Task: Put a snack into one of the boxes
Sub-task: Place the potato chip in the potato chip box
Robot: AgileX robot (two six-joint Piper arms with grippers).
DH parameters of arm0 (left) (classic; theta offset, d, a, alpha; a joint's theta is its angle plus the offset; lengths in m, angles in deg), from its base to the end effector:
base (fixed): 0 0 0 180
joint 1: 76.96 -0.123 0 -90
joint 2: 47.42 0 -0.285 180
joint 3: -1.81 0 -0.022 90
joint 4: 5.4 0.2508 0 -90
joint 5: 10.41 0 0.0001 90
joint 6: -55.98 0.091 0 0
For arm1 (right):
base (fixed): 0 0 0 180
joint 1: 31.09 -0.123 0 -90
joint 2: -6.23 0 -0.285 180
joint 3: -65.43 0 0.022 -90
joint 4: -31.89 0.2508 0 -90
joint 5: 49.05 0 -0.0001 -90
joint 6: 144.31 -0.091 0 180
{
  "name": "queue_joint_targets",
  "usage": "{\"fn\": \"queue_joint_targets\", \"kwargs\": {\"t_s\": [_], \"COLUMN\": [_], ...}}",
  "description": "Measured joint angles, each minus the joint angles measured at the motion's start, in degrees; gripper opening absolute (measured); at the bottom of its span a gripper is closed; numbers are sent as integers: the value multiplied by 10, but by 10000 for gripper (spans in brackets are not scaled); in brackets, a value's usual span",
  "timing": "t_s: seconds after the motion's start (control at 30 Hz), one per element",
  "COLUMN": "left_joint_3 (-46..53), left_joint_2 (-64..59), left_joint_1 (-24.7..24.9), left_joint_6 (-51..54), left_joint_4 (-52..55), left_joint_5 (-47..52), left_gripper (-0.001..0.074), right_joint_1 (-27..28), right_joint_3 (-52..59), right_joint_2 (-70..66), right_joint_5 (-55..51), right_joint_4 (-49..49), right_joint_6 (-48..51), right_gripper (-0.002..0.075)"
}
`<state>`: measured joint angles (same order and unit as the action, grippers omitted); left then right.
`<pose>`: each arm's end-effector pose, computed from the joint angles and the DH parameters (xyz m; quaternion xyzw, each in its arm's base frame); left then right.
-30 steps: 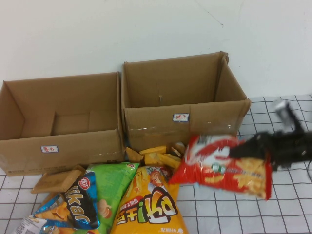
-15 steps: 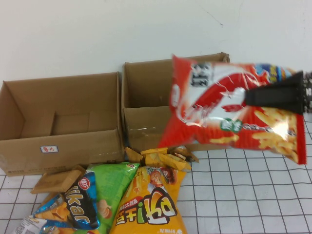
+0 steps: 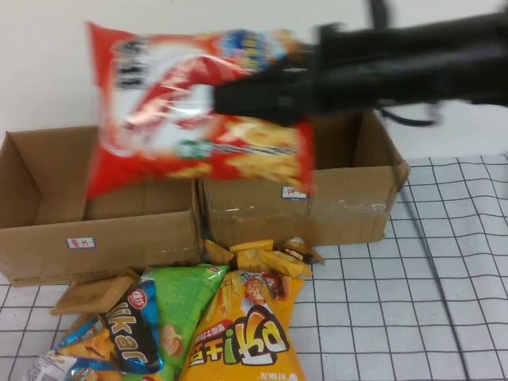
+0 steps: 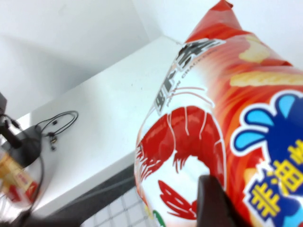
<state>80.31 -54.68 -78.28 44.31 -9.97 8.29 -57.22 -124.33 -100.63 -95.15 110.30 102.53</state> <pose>0.0539 -0.0011 0.1768 -0.1112 0.7823 -0.0883 0.6065 0.3265 0.2318 0.3657 -0.3458 0.7036 0.4498 0.4278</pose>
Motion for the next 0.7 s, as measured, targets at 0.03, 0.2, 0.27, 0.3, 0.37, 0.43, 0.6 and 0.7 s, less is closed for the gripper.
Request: {"fn": "queue_joint_targets", "kwargs": {"t_s": [0.03, 0.2, 0.27, 0.3, 0.37, 0.43, 0.6, 0.7], "left_joint_3": [0, 0, 0, 0, 0, 0, 0, 0], "left_joint_2": [0, 0, 0, 0, 0, 0, 0, 0], "left_joint_1": [0, 0, 0, 0, 0, 0, 0, 0], "left_joint_6": [0, 0, 0, 0, 0, 0, 0, 0], "left_joint_4": [0, 0, 0, 0, 0, 0, 0, 0], "left_joint_5": [0, 0, 0, 0, 0, 0, 0, 0], "left_gripper": [-1, -1, -1, -1, -1, -1, -1, -1], "right_joint_1": [-13, -54, -64, -67, -73, -76, -81, -81], "right_joint_3": [-27, -148, -197, -222, -268, -305, -377, -400], "right_joint_2": [-23, -131, -178, -201, -244, -282, -367, -403], "right_joint_5": [12, 50, 57, 60, 66, 70, 92, 117], "right_joint_4": [0, 21, 38, 45, 61, 77, 117, 148], "right_joint_6": [3, 11, 13, 13, 15, 16, 18, 33], "right_gripper": [370, 370, 370, 369, 368, 368, 367, 367]}}
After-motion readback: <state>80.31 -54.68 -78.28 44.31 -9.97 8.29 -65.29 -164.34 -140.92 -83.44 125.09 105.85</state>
